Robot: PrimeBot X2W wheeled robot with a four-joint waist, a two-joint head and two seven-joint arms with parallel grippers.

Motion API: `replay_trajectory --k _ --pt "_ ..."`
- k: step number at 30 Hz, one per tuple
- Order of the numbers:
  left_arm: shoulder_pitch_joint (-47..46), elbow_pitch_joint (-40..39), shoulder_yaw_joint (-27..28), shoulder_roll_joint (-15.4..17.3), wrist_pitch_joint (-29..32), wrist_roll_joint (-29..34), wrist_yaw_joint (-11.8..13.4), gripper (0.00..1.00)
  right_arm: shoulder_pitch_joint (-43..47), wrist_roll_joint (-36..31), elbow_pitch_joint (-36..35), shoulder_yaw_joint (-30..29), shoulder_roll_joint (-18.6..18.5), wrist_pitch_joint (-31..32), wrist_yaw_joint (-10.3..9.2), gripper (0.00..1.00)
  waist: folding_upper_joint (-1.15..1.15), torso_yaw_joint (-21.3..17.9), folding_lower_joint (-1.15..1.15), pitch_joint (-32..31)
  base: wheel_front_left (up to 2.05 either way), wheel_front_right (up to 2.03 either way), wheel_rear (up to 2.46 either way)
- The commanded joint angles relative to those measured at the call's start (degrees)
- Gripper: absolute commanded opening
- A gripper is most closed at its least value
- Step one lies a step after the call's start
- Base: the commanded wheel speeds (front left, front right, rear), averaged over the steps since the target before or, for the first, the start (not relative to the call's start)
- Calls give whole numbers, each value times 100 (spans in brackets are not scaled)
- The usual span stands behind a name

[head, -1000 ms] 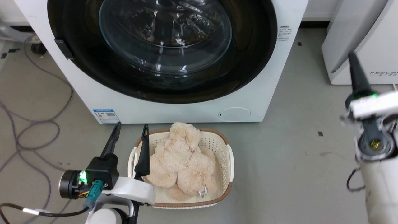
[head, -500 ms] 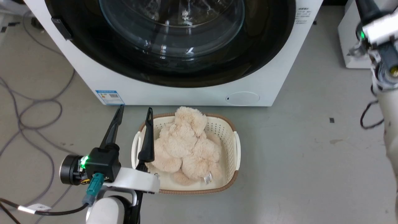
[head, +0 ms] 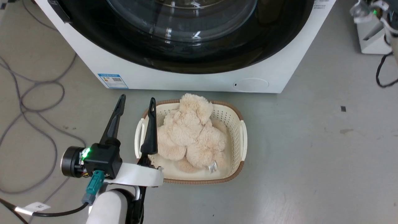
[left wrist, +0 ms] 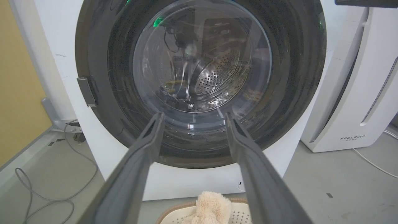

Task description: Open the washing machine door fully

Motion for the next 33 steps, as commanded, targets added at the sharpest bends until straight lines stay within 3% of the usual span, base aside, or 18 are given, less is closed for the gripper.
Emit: replay_trajectory --k 1,14,22,33 --pt "-147 -37 -20 7 -65 -54 25 100 -321 146 184 114 5 36 -2 0 0 7 -1 67 0 0 0" --pt "-443 -84 -83 6 -220 -71 -12 100 -1561 522 1060 1019 218 866 -3 0 0 23 -1 542 0 0 0" --pt "-553 -72 -127 6 -316 -103 12 100 -1971 1003 1251 1419 174 1736 -3 0 0 67 -1 681 0 0 0" --pt "-524 18 -152 5 -326 -145 45 100 -1484 1137 886 1480 96 2162 -3 0 0 107 -1 514 0 0 0"
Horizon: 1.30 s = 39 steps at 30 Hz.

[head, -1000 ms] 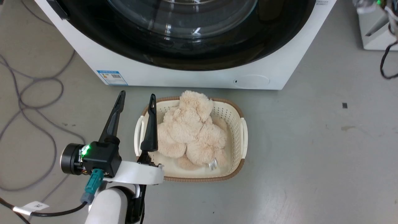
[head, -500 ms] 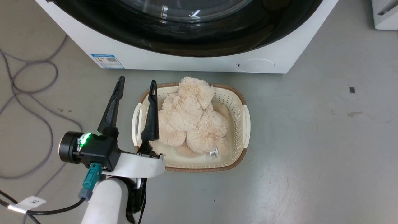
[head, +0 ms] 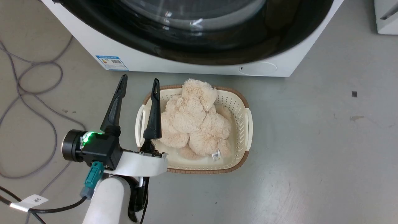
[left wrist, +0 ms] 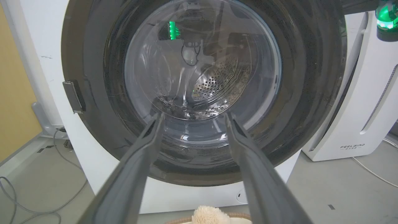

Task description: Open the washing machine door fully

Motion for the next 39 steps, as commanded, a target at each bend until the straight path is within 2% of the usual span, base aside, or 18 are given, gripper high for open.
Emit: replay_trajectory --k 1,12,22,30,39 --pt "-30 29 -1 6 -32 -20 14 100 223 44 -82 40 137 130 7 0 0 7 0 -45 0 0 0" --pt "175 210 -11 6 -32 44 12 100 931 226 -387 30 133 572 7 0 0 14 0 -453 0 0 0" --pt "610 545 0 59 -32 126 -57 100 2058 467 -890 38 167 901 7 0 0 45 0 -1120 0 0 0" --pt "940 763 15 125 -32 124 -92 100 3003 722 -1442 24 344 1007 7 0 0 97 0 -1600 0 0 0" --pt "1124 985 -65 143 -32 99 -146 100 3613 882 -2009 108 541 1140 7 0 0 162 0 -1805 0 0 0"
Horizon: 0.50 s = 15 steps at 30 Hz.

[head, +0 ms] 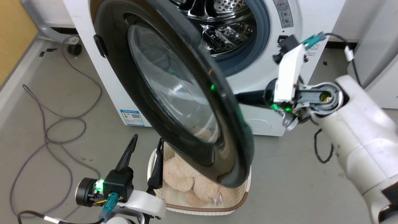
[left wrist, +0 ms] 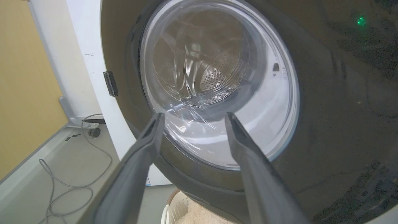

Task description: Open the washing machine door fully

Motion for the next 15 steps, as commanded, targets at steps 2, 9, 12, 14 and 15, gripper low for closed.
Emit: replay_trajectory --k 2,9,12,14,15 --pt "99 61 -22 3 -30 -2 -11 100 243 91 -196 52 111 70 6 0 0 25 1 -40 0 0 0" --pt "156 155 -48 22 -30 -11 -9 100 546 206 -653 153 235 208 6 0 0 43 1 -102 0 0 0" --pt "163 182 -57 21 -30 -18 2 100 668 245 -856 216 247 299 6 0 0 49 1 -107 0 0 0" --pt "166 196 -60 21 -30 -21 6 100 717 262 -926 235 253 323 6 0 0 50 1 -112 0 0 0" --pt "168 205 -63 21 -30 -22 10 100 762 279 -990 250 255 339 6 0 0 50 1 -113 0 0 0"
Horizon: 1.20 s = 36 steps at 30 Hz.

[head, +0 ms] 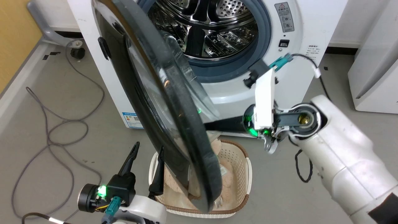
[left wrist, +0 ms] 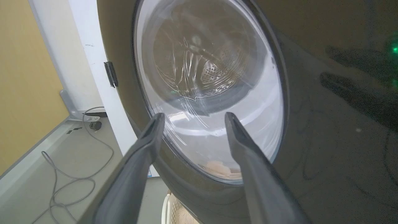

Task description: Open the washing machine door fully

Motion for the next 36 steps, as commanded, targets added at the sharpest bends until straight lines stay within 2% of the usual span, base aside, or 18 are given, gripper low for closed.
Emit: replay_trajectory --k 1,9,13,15,16,20,31,36 --pt "62 24 -22 11 -30 -20 23 100 161 36 -99 46 44 36 6 0 0 3 1 2 0 0 0" --pt "66 85 1 44 -30 -54 58 100 520 107 -598 211 12 75 6 0 0 -17 1 -22 0 0 0" --pt "48 83 31 66 -30 -72 74 100 654 140 -701 185 -47 -38 6 0 0 -33 1 -16 0 0 0" --pt "44 78 43 74 -30 -82 84 100 763 112 -815 97 -111 -284 6 0 0 -43 1 -14 0 0 0" --pt "43 65 57 83 -30 -97 98 100 1026 65 -1035 -125 -226 -813 6 98 0 -62 1 2 0 0 0" --pt "42 57 73 87 -30 -130 108 100 1564 -142 -1381 -442 -464 -1701 6 100 0 -90 1 25 0 0 0" --pt "122 129 259 162 -30 -236 181 100 3883 14 -2472 -1449 -799 -3701 6 100 0 -337 1 -20 0 0 0" --pt "228 159 350 199 -30 -276 225 100 4740 -371 -2593 -1768 -881 -4796 6 100 0 -444 1 -99 0 0 0"
